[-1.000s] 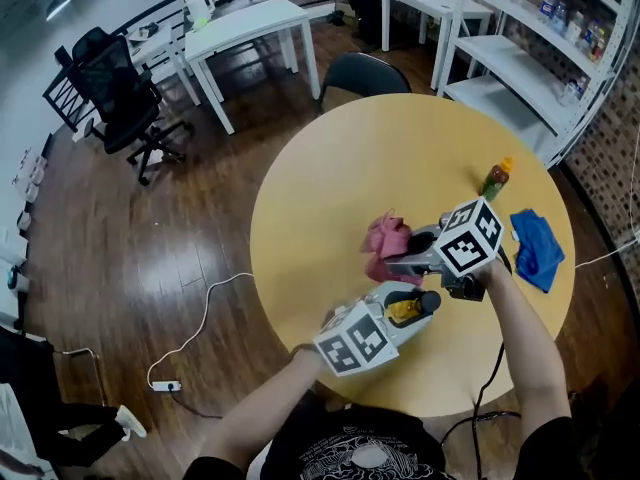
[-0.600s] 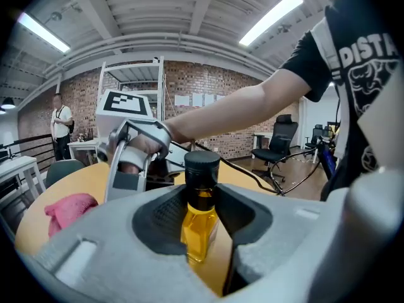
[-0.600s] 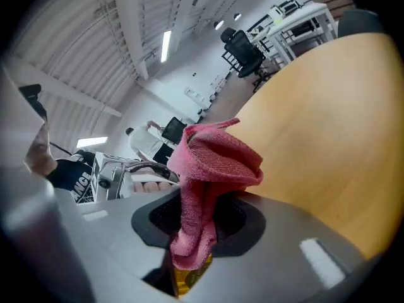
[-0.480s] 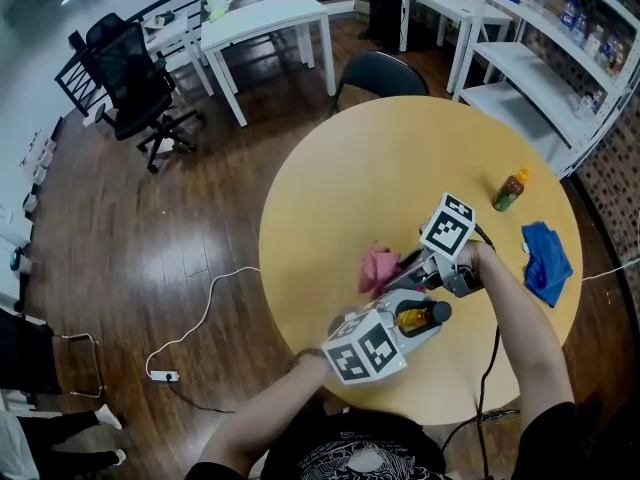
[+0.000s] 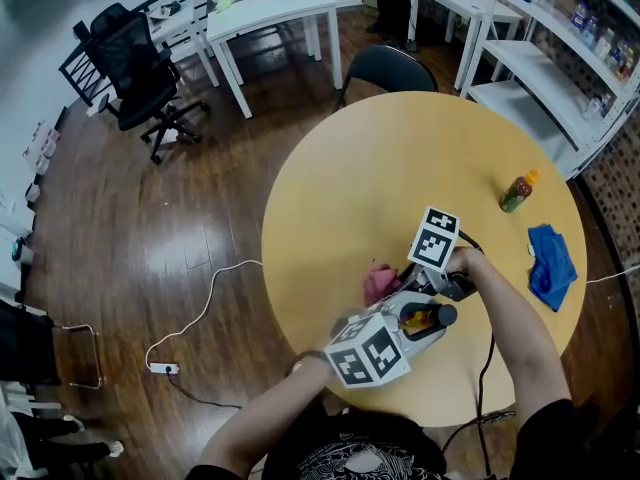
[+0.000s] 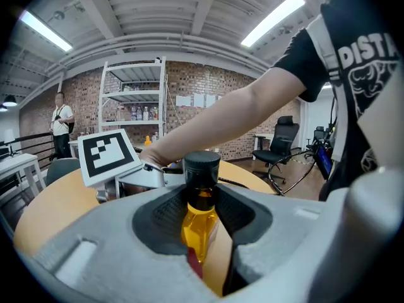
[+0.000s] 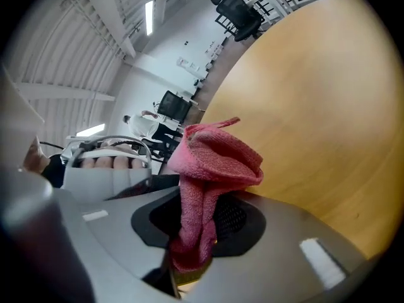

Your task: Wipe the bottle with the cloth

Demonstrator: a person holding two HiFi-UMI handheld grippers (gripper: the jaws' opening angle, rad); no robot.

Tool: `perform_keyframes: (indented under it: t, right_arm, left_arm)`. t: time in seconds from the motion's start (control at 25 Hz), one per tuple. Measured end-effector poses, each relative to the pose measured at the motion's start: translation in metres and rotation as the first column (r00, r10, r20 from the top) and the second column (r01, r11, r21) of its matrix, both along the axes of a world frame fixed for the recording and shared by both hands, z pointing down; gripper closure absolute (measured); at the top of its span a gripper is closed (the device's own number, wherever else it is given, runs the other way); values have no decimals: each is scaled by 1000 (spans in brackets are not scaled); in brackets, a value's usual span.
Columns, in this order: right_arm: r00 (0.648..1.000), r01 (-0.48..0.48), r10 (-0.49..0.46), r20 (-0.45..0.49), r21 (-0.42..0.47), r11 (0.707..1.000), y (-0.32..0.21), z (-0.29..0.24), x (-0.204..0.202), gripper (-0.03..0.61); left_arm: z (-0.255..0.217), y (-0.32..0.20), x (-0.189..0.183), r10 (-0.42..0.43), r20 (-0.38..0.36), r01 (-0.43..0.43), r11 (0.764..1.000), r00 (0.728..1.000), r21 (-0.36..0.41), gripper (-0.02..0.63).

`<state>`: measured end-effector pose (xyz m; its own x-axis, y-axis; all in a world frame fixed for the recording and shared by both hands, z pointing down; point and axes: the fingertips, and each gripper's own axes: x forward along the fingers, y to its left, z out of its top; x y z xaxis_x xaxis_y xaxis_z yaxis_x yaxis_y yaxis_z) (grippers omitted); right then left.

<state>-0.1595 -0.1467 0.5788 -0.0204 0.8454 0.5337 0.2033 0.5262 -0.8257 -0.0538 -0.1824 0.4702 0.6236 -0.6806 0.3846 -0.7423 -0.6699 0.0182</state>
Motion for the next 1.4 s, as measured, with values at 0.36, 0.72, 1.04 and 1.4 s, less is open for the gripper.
perform_keyframes:
  t: [0.36,0.72,1.04,1.4]
  right_arm:
    - [992,-99,92,83,89,991,-3,39,-14,476]
    - [953,-266,240,186,130,955,-25,35,-30,476]
    - [674,-694,583,453,118,711,-106,-49,-31,476]
    - [357,-919,677,644,113,378,-132,-128,34,475]
  left_arm:
    - [0,1,-2,0,-5,0,1000,1000,0,477]
    - [1,-1,-3,-9,-4,9,1000,1000,3,477]
    - [8,5,-11,-13,-21,13,999,1000,32,477]
    - [11,4,-18,24,-48,-21,999,999,49,474]
